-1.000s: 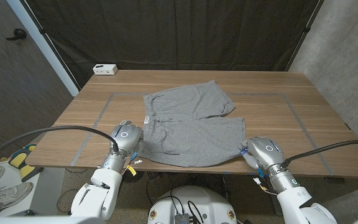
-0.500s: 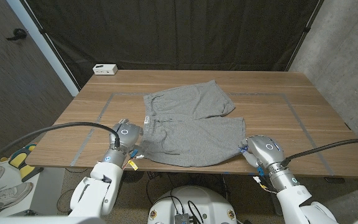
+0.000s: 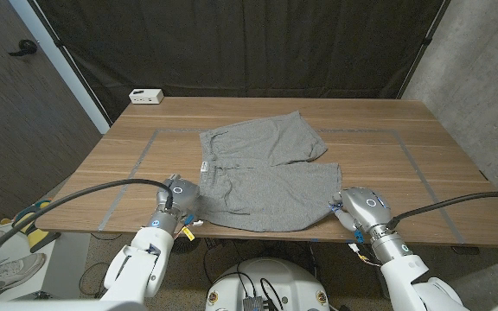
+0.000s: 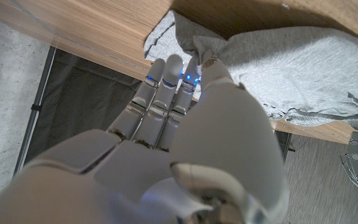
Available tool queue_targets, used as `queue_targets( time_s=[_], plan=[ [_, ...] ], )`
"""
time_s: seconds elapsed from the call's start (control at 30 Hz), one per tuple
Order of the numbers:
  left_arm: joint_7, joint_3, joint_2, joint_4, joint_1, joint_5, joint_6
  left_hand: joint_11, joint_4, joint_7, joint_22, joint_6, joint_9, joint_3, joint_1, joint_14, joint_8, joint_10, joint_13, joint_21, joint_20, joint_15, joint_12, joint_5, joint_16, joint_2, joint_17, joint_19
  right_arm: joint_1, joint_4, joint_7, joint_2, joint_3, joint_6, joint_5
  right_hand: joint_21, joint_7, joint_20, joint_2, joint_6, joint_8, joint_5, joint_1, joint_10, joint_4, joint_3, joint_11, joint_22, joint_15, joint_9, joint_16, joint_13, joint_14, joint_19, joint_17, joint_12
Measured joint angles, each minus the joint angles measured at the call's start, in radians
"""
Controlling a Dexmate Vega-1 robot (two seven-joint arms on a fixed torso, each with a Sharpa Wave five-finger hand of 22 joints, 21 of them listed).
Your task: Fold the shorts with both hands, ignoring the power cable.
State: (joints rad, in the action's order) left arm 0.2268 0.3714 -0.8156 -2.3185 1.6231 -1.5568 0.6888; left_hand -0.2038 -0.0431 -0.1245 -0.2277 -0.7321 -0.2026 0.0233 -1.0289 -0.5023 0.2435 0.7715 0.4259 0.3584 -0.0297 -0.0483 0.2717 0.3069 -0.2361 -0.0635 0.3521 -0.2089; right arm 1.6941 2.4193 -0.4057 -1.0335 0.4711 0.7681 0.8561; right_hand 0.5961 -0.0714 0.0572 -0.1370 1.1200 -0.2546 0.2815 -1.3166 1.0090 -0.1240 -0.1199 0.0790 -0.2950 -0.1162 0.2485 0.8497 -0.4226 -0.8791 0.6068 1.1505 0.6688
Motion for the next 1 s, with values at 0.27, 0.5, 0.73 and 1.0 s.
queue_targets(
  time_s=[0.27, 0.5, 0.73, 1.0],
  plan=[
    [-0.121, 0.014, -0.004, 0.055, -0.015, 0.059, -0.041, -0.003, -0.043, -0.042, 0.004, -0.173, 0.01, 0.051, -0.114, -0.109, 0.049, 0.144, -0.046, 0.033, 0.056, -0.008, 0.001, 0.016, -0.036, 0.114, 0.01, -0.056, -0.012, -0.003, 0.012, 0.009, 0.008, 0.002, 0.006, 0.008, 0.0, 0.002, 0.0, 0.0, 0.008, 0.0, 0.0, 0.0, 0.004, 0.004, 0.0, 0.0, -0.002, -0.003, -0.007, 0.0, -0.009, -0.005, 0.014, 0.0],
    [-0.205, 0.036, -0.018, 0.093, -0.04, 0.118, -0.055, 0.0, -0.101, -0.032, 0.004, -0.345, 0.017, 0.12, -0.226, -0.204, 0.101, 0.308, -0.051, 0.06, 0.053, -0.017, 0.051, -0.077, -0.069, 0.204, 0.036, -0.061, -0.019, -0.006, 0.018, 0.013, 0.011, 0.003, 0.007, 0.016, 0.002, 0.001, 0.0, 0.002, 0.008, 0.0, 0.0, 0.0, 0.004, 0.004, 0.0, 0.0, -0.002, -0.003, -0.01, 0.0, -0.009, -0.013, 0.023, 0.0],
    [-0.228, 0.057, -0.026, 0.104, -0.057, 0.137, -0.043, 0.008, -0.094, 0.015, 0.002, -0.333, -0.007, 0.145, -0.251, -0.229, 0.101, 0.323, -0.038, 0.07, 0.045, -0.024, 0.074, -0.09, -0.07, 0.23, 0.042, -0.064, -0.02, -0.01, 0.014, 0.015, 0.0, -0.009, -0.009, 0.023, 0.002, 0.0, 0.0, 0.002, 0.008, -0.002, 0.0, 0.0, 0.007, 0.009, 0.0, 0.0, -0.002, -0.003, -0.018, 0.0, -0.009, -0.014, 0.03, 0.0],
    [-0.162, 0.057, -0.039, 0.053, -0.06, 0.156, -0.003, 0.012, -0.103, 0.044, -0.004, -0.309, -0.062, 0.179, -0.268, -0.282, 0.149, 0.322, -0.038, 0.091, 0.044, -0.038, 0.1, -0.1, -0.11, 0.247, 0.089, -0.063, -0.007, -0.014, -0.022, 0.015, -0.03, -0.038, -0.046, 0.03, 0.002, 0.0, 0.003, 0.002, 0.008, -0.003, -0.007, 0.0, 0.007, 0.009, 0.0, 0.0, -0.002, 0.0, -0.024, 0.0, -0.009, -0.014, 0.036, -0.001]
  ],
)
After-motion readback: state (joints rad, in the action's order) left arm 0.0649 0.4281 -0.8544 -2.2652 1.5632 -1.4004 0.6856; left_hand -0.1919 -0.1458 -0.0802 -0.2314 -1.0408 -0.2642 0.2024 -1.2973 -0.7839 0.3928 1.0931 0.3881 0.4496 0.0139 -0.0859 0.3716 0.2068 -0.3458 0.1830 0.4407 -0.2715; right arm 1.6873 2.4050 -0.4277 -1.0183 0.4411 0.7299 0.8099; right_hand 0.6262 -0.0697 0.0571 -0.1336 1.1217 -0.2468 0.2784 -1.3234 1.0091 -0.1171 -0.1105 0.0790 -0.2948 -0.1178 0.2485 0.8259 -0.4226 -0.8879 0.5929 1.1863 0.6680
